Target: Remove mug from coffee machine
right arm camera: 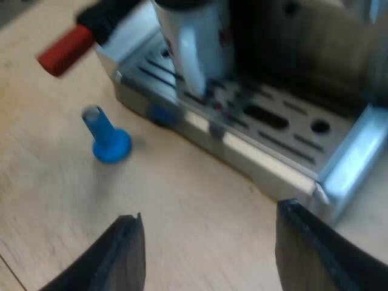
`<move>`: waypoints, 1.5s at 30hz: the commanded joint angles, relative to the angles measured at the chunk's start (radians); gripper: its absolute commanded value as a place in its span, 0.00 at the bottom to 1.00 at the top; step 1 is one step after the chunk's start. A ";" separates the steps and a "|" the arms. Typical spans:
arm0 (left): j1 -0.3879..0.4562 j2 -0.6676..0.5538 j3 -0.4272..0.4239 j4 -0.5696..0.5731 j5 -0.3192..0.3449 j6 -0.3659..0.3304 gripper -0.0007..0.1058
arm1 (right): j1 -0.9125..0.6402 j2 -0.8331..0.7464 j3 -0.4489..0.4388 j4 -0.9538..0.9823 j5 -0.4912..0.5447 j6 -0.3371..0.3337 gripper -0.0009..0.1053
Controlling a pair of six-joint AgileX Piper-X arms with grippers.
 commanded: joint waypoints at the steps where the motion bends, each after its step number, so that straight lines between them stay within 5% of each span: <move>1: -0.004 0.002 0.053 -0.034 0.018 0.004 0.75 | 0.034 -0.002 0.024 -0.105 -0.004 -0.013 0.49; 8: -0.004 0.003 0.120 -0.068 0.151 0.004 0.75 | 0.043 -0.002 0.108 -0.243 -0.004 -0.013 0.49; 22: -0.004 0.003 0.122 -0.068 0.154 0.004 0.75 | 0.113 -0.002 0.377 -0.595 0.003 -0.008 0.49; 28: -0.004 0.003 0.122 -0.086 0.154 0.004 0.75 | 0.253 0.046 0.429 -0.697 0.184 -0.006 0.55; 36: -0.004 0.003 0.122 -0.090 0.154 0.004 0.75 | 0.412 0.242 0.464 -0.914 0.392 0.063 0.59; 45: -0.004 0.003 0.122 -0.090 0.154 0.004 0.75 | 0.437 0.570 0.464 -1.337 0.423 0.100 0.59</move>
